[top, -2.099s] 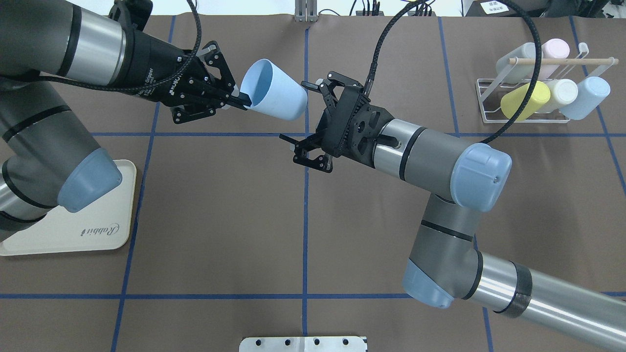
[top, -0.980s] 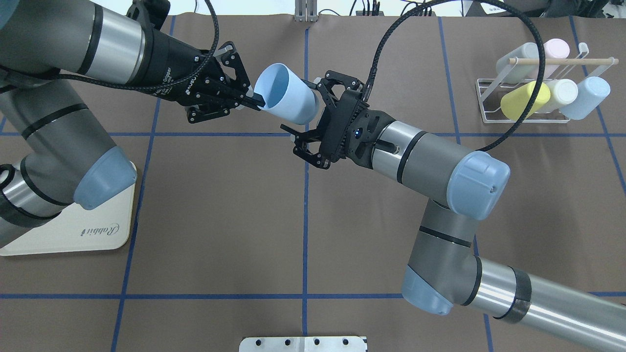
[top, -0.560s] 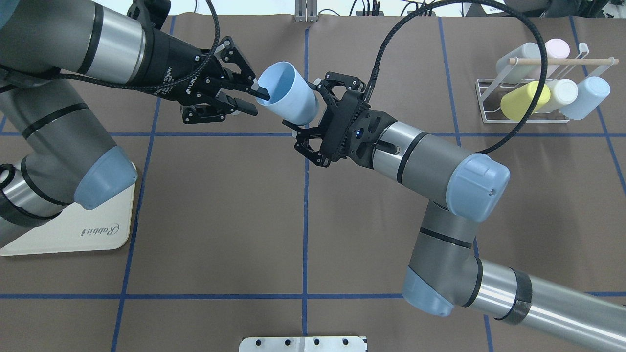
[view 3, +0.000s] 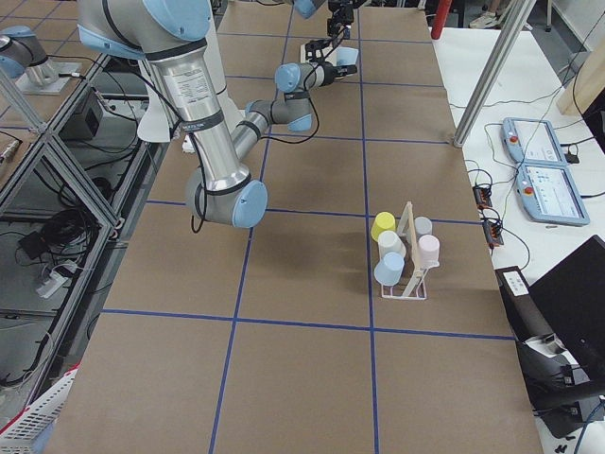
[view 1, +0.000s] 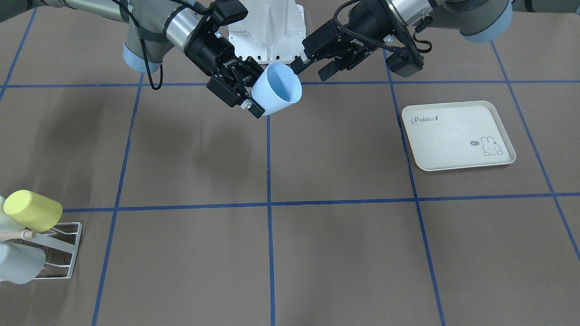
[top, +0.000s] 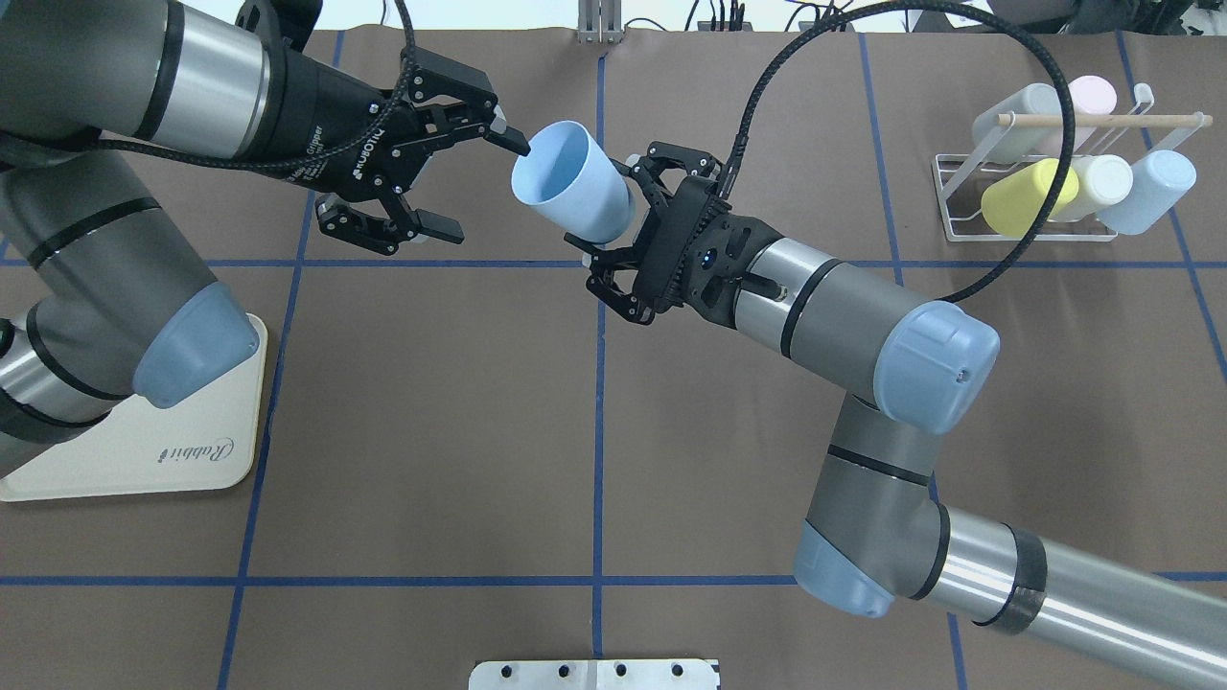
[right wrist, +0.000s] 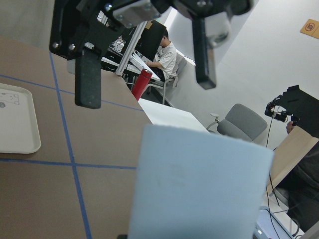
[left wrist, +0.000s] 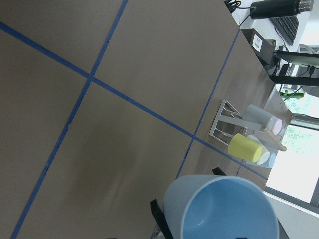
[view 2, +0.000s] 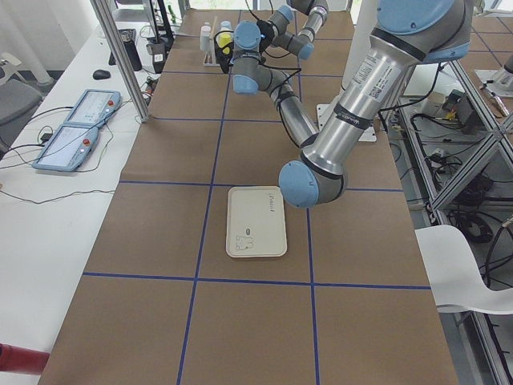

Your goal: Transfer IKEA cup to right arm and place on rack

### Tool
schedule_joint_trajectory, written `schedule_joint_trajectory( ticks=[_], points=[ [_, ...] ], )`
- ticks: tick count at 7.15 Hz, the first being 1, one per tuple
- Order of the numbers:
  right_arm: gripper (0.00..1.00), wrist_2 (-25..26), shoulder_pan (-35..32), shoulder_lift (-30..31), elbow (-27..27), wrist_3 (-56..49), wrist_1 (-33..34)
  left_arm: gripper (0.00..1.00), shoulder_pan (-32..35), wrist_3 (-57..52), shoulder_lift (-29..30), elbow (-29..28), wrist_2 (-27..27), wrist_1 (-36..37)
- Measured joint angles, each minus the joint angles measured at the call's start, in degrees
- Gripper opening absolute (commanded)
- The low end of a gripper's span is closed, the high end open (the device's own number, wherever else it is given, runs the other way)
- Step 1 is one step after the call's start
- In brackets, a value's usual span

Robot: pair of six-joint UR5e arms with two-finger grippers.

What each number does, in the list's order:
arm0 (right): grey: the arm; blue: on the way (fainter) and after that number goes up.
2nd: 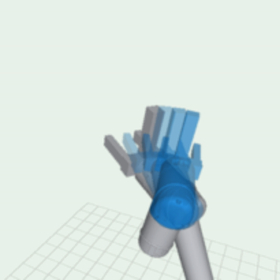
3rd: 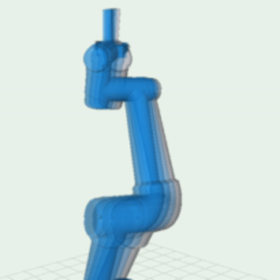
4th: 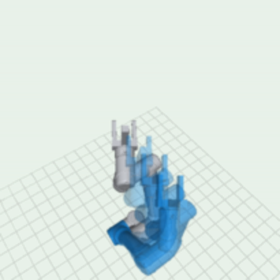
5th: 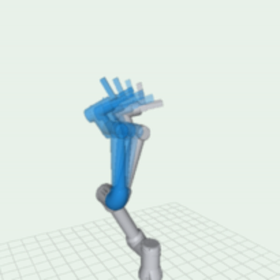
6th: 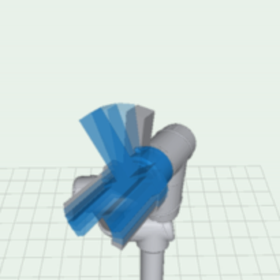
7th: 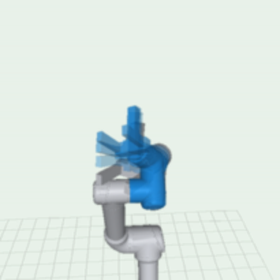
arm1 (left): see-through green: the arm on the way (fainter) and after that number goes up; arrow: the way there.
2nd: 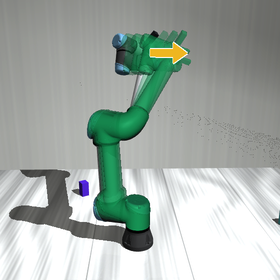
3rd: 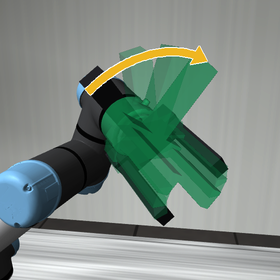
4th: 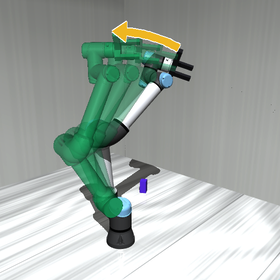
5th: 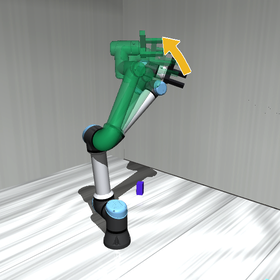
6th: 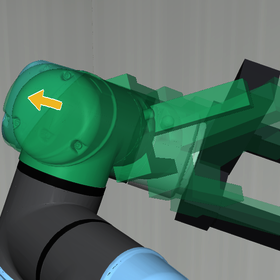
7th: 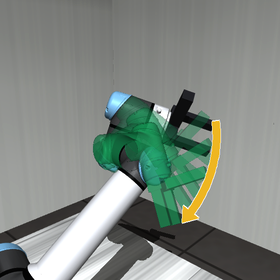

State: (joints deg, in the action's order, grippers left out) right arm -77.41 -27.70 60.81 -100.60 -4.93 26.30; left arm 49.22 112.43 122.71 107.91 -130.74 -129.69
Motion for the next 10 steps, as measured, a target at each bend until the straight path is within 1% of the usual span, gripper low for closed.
schedule_joint_trajectory(
  ticks=[1,2,3,5,6,7,8,10],
  points=[
    [0.43,0.0,-0.9,0.0,-0.1,2.5,3.0,1.0,0.5,-2.4,-1.5,0.0,0.1,0.2],
    [0.41,0.0,-2.1,0.0,-1.0,4.9,8.1,1.0,1.1,-6.7,-4.1,0.0,0.4,0.3],
    [0.39,-0.2,-3.4,0.0,-3.3,6.1,16.1,1.0,1.8,-11.8,-7.2,0.1,0.5,0.4],
    [0.34,-0.6,-6.5,0.1,-9.0,4.7,35.5,1.0,3.6,-19.6,-12.2,-0.2,0.6,0.5],
    [0.26,-0.9,-8.1,0.5,-10.6,0.7,42.8,1.0,4.1,-22.5,-14.3,-0.2,0.6,0.4],
    [0.22,-1.0,-10.1,2.5,-11.7,-6.1,47.1,1.0,4.4,-24.1,-15.6,-0.1,0.6,0.3],
    [0.2,-1.0,-12.7,5.6,-12.6,-14.3,48.8,1.0,4.5,-24.7,-16.2,0.0,0.5,0.2],
    [0.16,-1.1,-18.9,11.8,-13.7,-32.0,49.6,1.0,4.5,-25.0,-16.5,0.1,0.2,0.0]
  ],
)
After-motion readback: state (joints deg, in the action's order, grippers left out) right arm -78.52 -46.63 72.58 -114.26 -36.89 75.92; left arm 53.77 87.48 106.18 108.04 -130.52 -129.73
